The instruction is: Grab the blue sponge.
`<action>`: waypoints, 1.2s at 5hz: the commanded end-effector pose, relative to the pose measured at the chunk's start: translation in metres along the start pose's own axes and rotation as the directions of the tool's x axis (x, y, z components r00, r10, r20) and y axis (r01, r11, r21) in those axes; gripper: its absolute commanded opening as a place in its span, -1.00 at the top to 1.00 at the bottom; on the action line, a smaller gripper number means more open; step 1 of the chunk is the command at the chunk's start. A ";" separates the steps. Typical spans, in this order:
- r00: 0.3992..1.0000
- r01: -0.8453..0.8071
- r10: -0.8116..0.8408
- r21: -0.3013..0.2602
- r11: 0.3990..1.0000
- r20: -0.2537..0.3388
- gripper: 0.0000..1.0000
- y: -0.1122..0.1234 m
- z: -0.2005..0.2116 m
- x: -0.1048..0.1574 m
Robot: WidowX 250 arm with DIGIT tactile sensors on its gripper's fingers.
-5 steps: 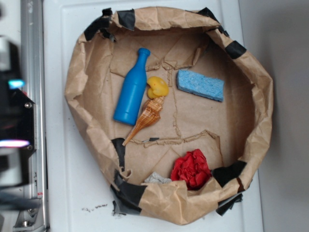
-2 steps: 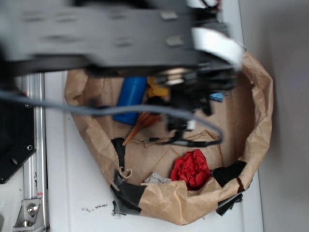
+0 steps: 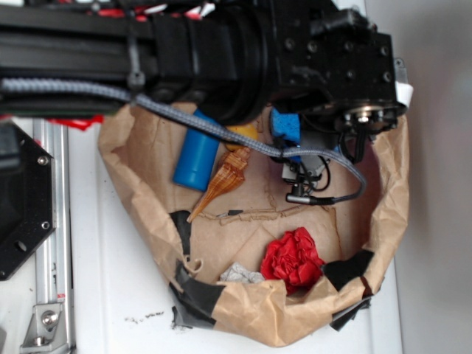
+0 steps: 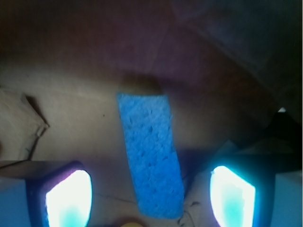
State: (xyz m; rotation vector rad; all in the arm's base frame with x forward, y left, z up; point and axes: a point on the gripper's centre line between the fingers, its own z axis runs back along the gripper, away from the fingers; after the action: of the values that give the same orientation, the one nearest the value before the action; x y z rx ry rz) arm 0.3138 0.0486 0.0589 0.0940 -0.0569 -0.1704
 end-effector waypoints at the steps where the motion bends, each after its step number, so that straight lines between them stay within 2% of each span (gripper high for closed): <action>1: 0.994 -0.060 0.053 0.073 0.996 0.097 -1.00 0.026 0.021 -0.024; 2: 0.995 -0.044 0.039 0.045 0.998 0.091 -1.00 0.037 0.010 -0.019; 4: 0.999 0.020 -0.020 -0.012 1.000 0.034 -1.00 0.003 -0.015 -0.005; 5: 0.999 0.030 -0.029 0.058 0.998 -0.019 -1.00 -0.006 -0.039 0.004; 6: 1.000 0.013 -0.011 0.101 0.995 -0.021 1.00 -0.004 -0.039 0.002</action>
State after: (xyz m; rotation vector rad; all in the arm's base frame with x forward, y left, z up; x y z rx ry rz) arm 0.3151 0.0544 0.0224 0.1905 -0.0150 -0.1796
